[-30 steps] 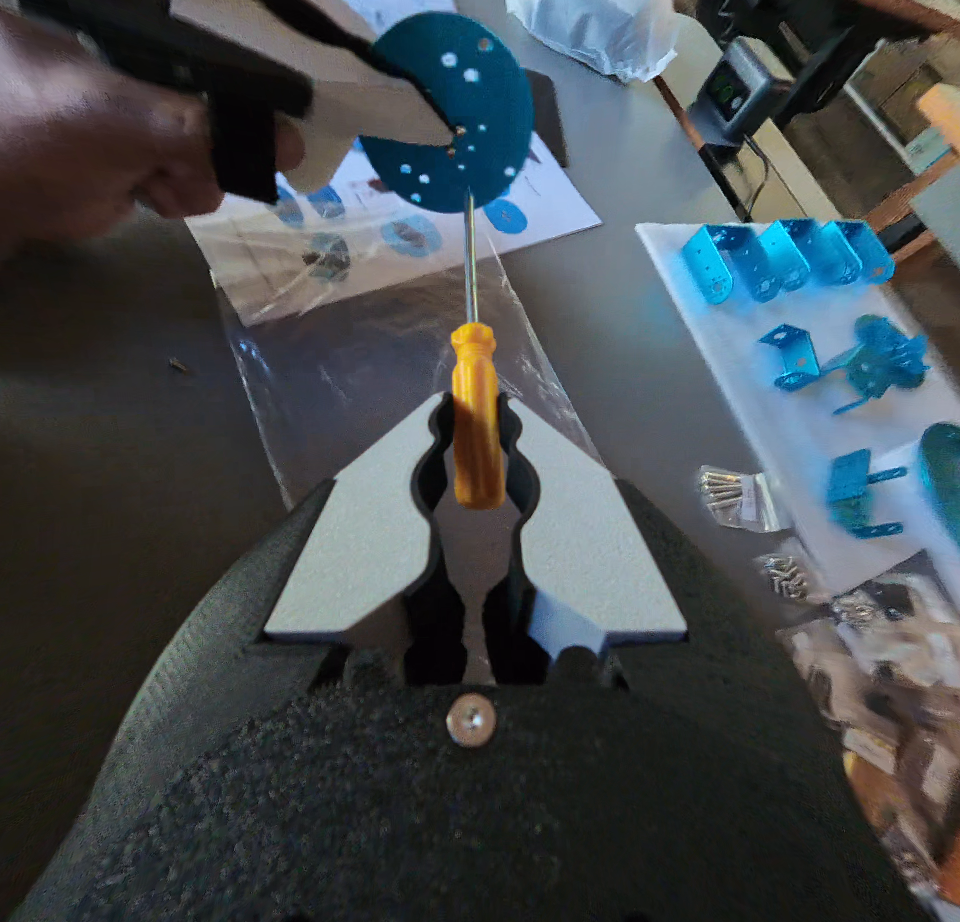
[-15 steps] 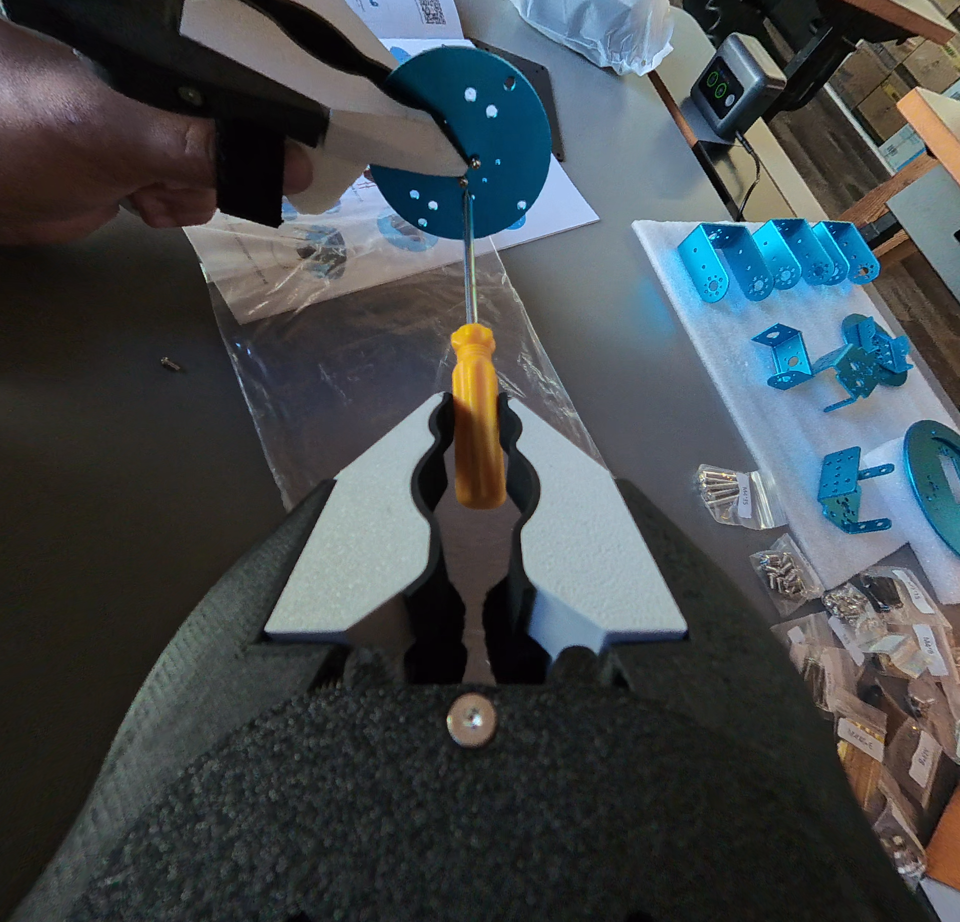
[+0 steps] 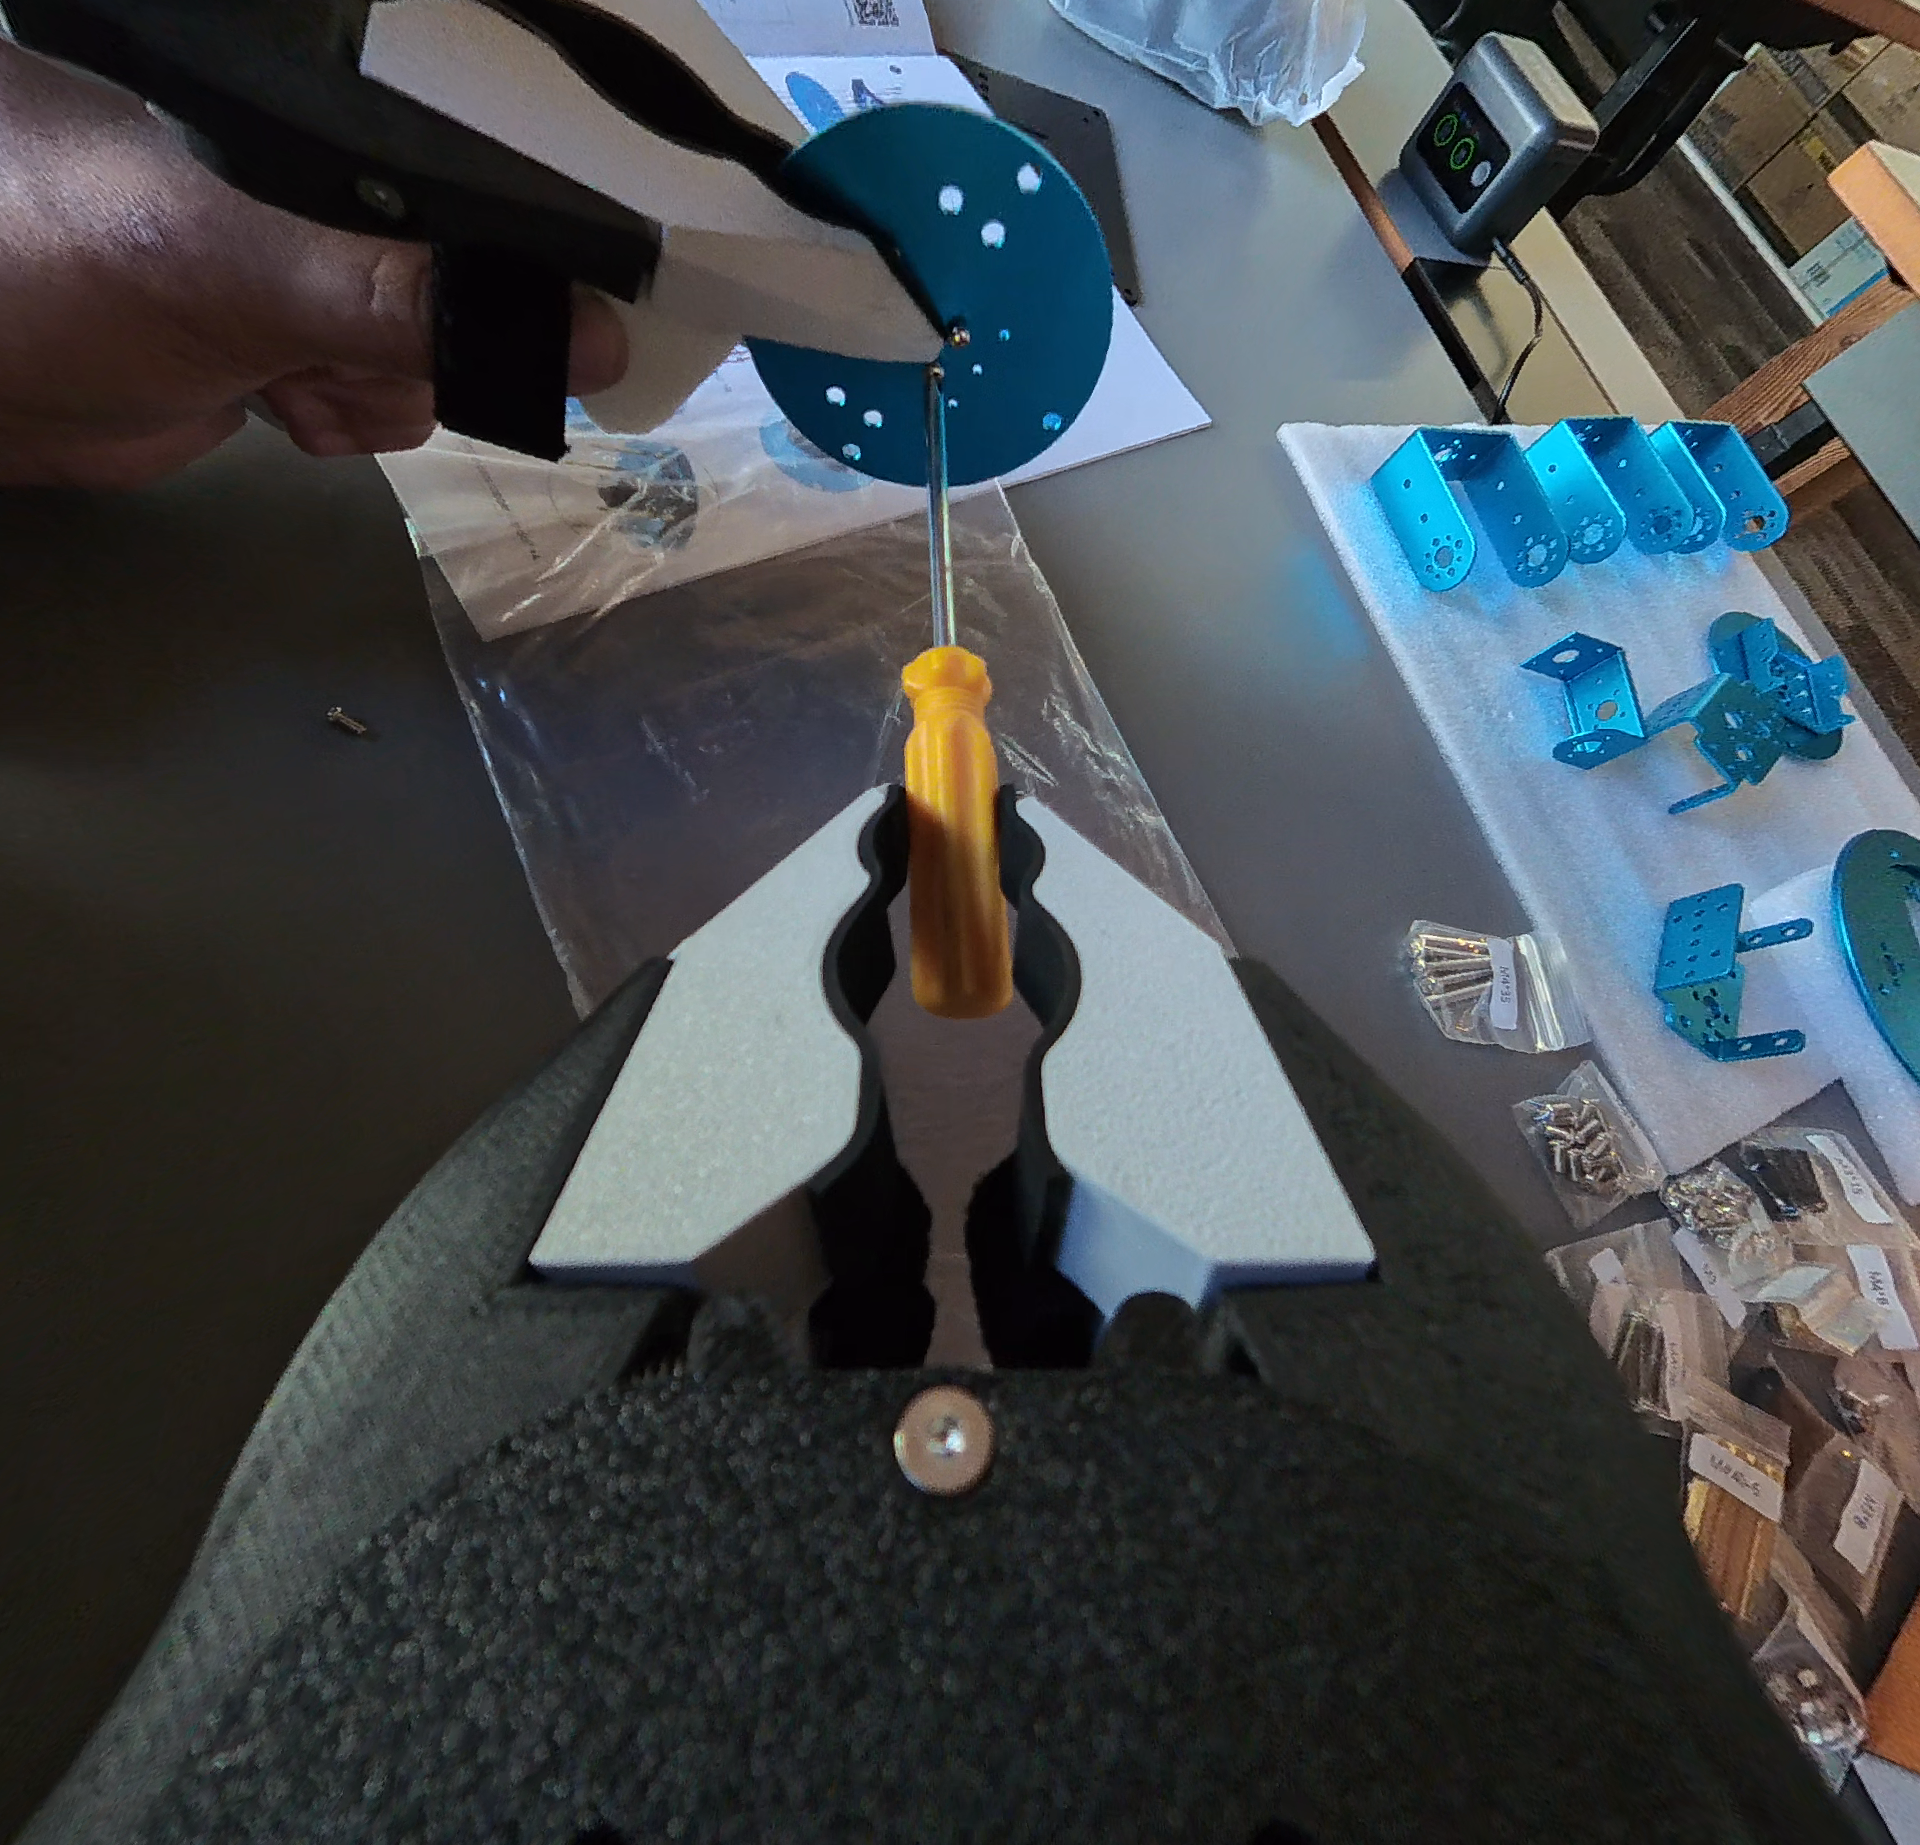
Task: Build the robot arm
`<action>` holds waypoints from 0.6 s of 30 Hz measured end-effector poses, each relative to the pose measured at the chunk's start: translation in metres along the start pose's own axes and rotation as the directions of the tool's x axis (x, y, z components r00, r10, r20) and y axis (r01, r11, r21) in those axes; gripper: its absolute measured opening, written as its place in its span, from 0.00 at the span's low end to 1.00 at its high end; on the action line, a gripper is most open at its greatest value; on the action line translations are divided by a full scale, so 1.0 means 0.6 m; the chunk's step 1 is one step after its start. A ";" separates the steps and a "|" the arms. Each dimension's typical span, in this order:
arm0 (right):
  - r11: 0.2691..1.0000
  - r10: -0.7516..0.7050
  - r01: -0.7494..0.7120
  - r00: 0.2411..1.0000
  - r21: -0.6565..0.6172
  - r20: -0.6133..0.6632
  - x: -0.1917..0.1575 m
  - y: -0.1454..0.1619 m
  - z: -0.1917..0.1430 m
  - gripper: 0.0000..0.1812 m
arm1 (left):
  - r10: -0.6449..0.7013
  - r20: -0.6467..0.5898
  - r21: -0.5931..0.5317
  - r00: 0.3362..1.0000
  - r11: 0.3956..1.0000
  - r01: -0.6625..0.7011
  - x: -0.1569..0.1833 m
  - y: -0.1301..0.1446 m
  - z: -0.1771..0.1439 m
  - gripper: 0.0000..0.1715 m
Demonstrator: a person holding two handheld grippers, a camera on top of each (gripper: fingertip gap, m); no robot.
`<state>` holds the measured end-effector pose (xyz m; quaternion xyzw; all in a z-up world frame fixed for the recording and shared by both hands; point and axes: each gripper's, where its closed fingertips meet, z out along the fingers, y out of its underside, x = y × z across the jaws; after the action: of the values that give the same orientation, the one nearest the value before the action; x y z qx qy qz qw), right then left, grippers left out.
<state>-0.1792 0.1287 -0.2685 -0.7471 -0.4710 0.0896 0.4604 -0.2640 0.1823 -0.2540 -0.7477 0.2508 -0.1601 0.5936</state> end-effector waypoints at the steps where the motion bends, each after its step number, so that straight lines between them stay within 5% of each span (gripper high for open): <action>1: 1.000 0.002 -0.002 1.000 -0.002 0.002 -0.001 0.001 0.000 0.09 | 0.003 0.002 0.003 1.000 1.000 -0.003 0.000 -0.001 -0.001 0.03; 5: 0.991 0.130 -0.132 0.986 0.006 0.104 -0.013 0.000 0.001 0.09 | 0.033 0.025 0.025 0.999 0.999 -0.034 -0.001 -0.008 -0.005 0.03; 10: 0.908 0.400 -0.418 0.859 -0.014 0.320 -0.022 -0.003 -0.005 0.09 | 0.113 0.038 0.091 0.993 0.989 -0.116 0.008 -0.029 -0.015 0.03; 13: 0.840 0.499 -0.542 0.743 -0.037 0.447 -0.030 -0.013 -0.013 0.09 | 0.180 0.070 0.138 0.981 0.972 -0.188 0.011 -0.045 -0.025 0.03; 18: 0.686 0.595 -0.708 0.415 -0.166 0.688 -0.055 -0.035 -0.037 0.09 | 0.238 0.040 0.342 0.971 0.909 -0.237 0.031 -0.095 -0.067 0.03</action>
<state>-0.1974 0.0919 -0.2499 -0.7406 -0.2703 0.5704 0.2304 -0.2596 0.1488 -0.1898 -0.5960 0.3086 -0.1292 0.7300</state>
